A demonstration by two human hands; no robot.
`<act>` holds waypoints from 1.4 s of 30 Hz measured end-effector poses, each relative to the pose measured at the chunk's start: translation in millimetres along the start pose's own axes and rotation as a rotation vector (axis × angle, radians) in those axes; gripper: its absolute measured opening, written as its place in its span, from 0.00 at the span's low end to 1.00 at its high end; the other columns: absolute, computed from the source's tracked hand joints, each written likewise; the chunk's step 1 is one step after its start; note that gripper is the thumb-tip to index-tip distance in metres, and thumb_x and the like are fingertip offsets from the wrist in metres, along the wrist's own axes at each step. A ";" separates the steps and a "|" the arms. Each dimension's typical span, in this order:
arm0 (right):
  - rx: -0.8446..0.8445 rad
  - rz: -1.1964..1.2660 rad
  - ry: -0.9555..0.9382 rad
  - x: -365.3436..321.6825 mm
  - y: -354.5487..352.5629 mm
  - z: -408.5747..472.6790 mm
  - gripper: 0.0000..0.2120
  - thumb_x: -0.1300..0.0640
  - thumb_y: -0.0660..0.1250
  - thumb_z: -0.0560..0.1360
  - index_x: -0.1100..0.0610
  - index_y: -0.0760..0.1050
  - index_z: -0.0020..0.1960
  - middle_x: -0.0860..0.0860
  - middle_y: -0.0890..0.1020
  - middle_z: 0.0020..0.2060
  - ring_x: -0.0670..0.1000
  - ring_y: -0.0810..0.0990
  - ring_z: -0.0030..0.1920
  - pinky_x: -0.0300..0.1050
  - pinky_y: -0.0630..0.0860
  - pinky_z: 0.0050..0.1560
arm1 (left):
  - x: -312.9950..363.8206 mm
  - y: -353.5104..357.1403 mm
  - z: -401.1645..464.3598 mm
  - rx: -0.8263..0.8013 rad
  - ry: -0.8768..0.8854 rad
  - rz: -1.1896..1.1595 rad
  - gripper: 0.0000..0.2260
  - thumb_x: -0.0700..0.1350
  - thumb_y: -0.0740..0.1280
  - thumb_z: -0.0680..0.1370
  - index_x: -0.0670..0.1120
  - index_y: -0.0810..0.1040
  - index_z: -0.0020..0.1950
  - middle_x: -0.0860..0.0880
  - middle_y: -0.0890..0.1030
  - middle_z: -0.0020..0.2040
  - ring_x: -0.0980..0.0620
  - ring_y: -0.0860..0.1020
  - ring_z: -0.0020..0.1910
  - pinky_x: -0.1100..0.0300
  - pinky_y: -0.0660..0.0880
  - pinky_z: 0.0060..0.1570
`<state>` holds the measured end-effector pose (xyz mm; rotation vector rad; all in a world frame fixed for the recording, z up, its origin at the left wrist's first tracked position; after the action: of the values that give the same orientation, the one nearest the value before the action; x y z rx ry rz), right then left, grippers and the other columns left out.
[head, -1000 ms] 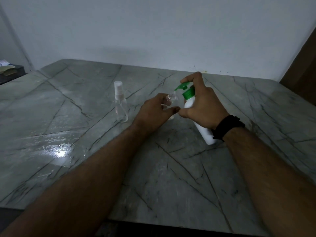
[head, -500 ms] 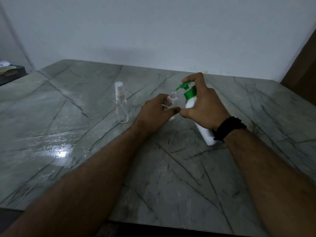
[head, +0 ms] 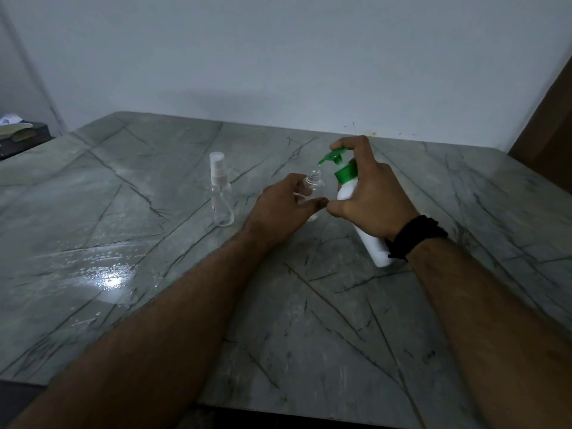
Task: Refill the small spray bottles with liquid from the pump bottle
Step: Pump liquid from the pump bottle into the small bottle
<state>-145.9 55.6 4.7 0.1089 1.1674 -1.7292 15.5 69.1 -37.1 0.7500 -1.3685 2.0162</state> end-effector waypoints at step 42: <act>-0.002 -0.020 -0.021 1.7 3.6 2.5 0.35 0.58 0.77 0.62 0.48 0.65 0.64 0.50 0.81 0.44 0.50 0.80 0.38 0.46 0.77 0.38 | -0.1 -0.8 -0.6 -0.010 0.000 -0.003 0.26 0.58 0.70 0.74 0.49 0.72 0.68 0.51 0.79 0.62 0.54 0.78 0.56 0.62 0.73 0.52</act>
<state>-142.9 52.5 2.8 0.0781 1.1587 -1.7431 16.0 69.9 -36.9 0.7471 -1.3756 2.0061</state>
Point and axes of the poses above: each hand's wrist, its own z-axis towards the middle knuckle, its own y-axis out of the palm, x = y × z, the point moved 2 cm from there along z, towards the middle knuckle
